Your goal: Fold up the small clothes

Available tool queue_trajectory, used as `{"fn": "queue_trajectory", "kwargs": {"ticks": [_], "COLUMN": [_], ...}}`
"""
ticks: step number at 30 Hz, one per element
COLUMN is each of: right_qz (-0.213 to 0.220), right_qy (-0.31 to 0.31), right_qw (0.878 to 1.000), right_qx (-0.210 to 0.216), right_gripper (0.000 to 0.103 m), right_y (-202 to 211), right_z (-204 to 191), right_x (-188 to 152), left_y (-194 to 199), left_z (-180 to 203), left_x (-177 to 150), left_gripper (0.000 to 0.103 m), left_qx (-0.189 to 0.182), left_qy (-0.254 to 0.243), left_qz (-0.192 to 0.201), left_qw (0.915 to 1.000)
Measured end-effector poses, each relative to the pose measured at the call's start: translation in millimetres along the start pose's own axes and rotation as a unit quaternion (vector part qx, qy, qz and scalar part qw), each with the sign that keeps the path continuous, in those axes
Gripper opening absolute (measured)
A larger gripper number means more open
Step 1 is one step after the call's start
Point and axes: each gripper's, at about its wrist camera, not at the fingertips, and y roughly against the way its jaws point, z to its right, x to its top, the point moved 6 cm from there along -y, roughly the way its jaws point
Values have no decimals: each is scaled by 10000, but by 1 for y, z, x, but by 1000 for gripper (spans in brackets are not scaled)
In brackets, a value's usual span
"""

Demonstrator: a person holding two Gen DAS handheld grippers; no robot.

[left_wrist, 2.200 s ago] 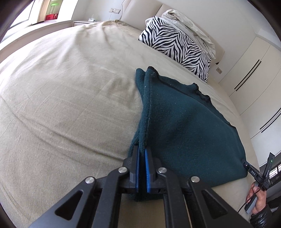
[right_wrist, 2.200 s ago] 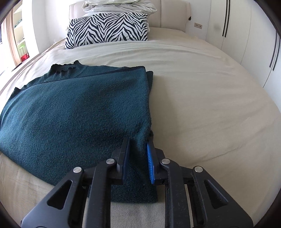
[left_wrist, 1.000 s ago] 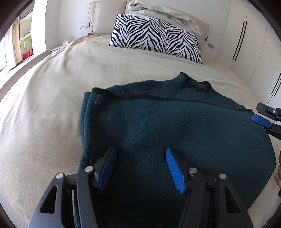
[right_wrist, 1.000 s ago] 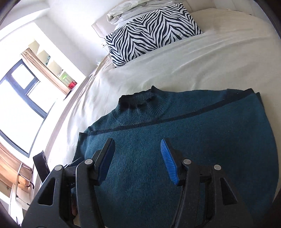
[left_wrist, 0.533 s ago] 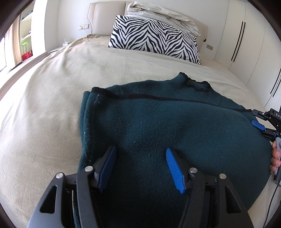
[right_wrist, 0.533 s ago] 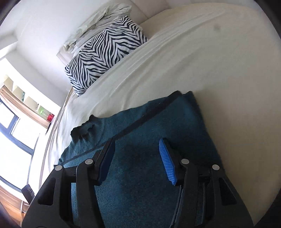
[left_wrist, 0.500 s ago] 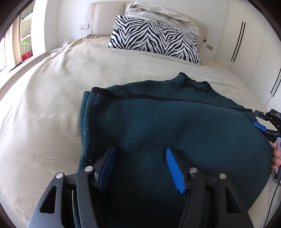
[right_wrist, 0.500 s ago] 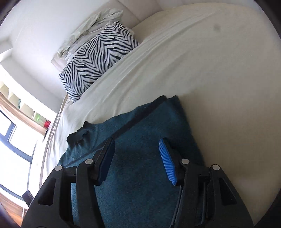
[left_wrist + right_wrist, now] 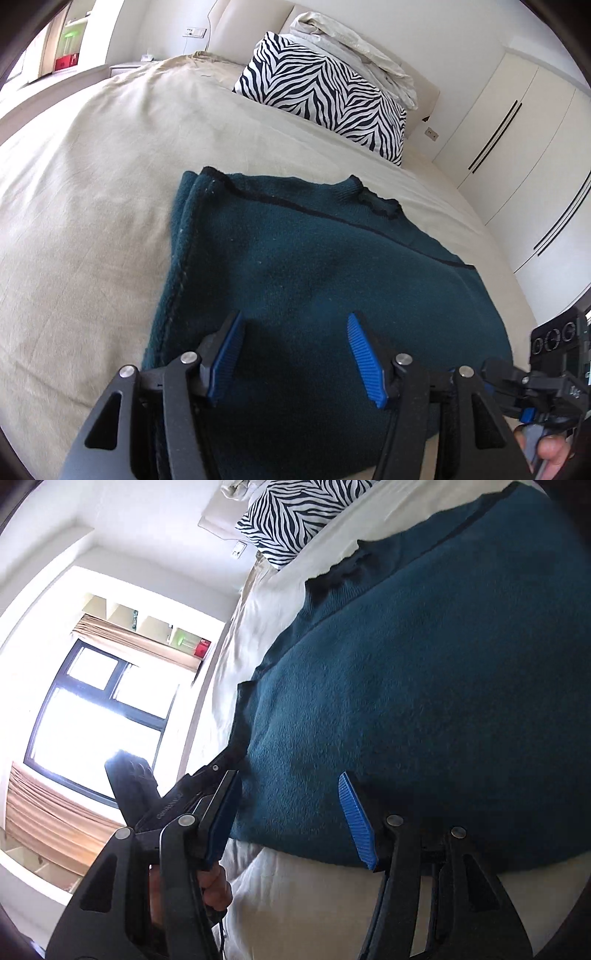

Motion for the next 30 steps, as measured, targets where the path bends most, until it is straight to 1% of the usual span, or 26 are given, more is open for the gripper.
{"fn": "queue_trajectory", "kwargs": {"ticks": [1, 2, 4, 5, 6, 8, 9, 12, 14, 17, 19, 21, 22, 23, 25, 27, 29, 30], "right_qz": [-128, -137, -32, 13, 138, 493, 663, 1285, 1689, 2130, 2305, 2440, 2448, 2420, 2205, 1740, 1270, 1006], "right_qy": [-57, -56, -188, -341, -450, -573, -729, -1238, -1478, -1594, -1644, -1665, -1609, -1523, -1304, -1010, -740, -634], "right_qw": [9999, 9999, 9997, 9992, 9987, 9971, 9951, 9839, 9745, 9635, 9575, 9527, 9533, 9558, 9655, 9791, 9891, 9929], "right_qx": [-8, -8, 157, 201, 183, 44, 57, 101, 53, -284, -551, -713, -730, -685, -456, -288, -100, 22], "right_gripper": [54, 53, 51, 51, 51, 51, 51, 50, 50, 50, 52, 53, 55, 55, 55, 55, 55, 55], "right_y": [-10, -14, -8, -2, 8, 36, 51, 99, 130, 170, 189, 202, 203, 201, 184, 156, 120, 100], "right_z": [3, 6, 11, 17, 23, 40, 52, 87, 108, 127, 131, 127, 121, 112, 88, 57, 29, 17], "right_x": [-6, -9, -11, -8, -7, 1, 5, 15, 16, 13, 10, 5, 3, 1, -1, -10, -21, -26], "left_y": [5, 5, -6, -13, -15, -10, -8, 2, 10, 25, 36, 45, 49, 54, 61, 62, 56, 50], "left_z": [10, 21, 36, 36, 32, 23, 19, 3, -10, -35, -51, -60, -59, -56, -41, -21, -7, -4], "left_x": [-6, -13, -30, -37, -40, -41, -41, -43, -44, -47, -47, -48, -47, -45, -41, -38, -37, -38], "left_gripper": [60, 60, 60, 60, 59, 54, 52, 48, 42, 40, 40, 40, 42, 46, 55, 60, 65, 65], "left_qx": [-170, -227, -143, -41, -26, -169, -227, -279, -390, -468, -570, -563, -518, -482, -638, -766, -740, -724], "left_qy": [-34, -171, -541, -594, -537, -295, -198, -138, 27, 444, 810, 1051, 1084, 1074, 959, 724, 514, 475], "left_qz": [-29, -119, -367, -477, -478, -381, -388, -391, -386, -302, -216, -170, -158, -137, -59, -57, -132, -188], "left_qw": [9998, 9995, 9978, 9971, 9974, 9987, 9988, 9988, 9985, 9975, 9948, 9927, 9926, 9929, 9933, 9944, 9958, 9961]}}
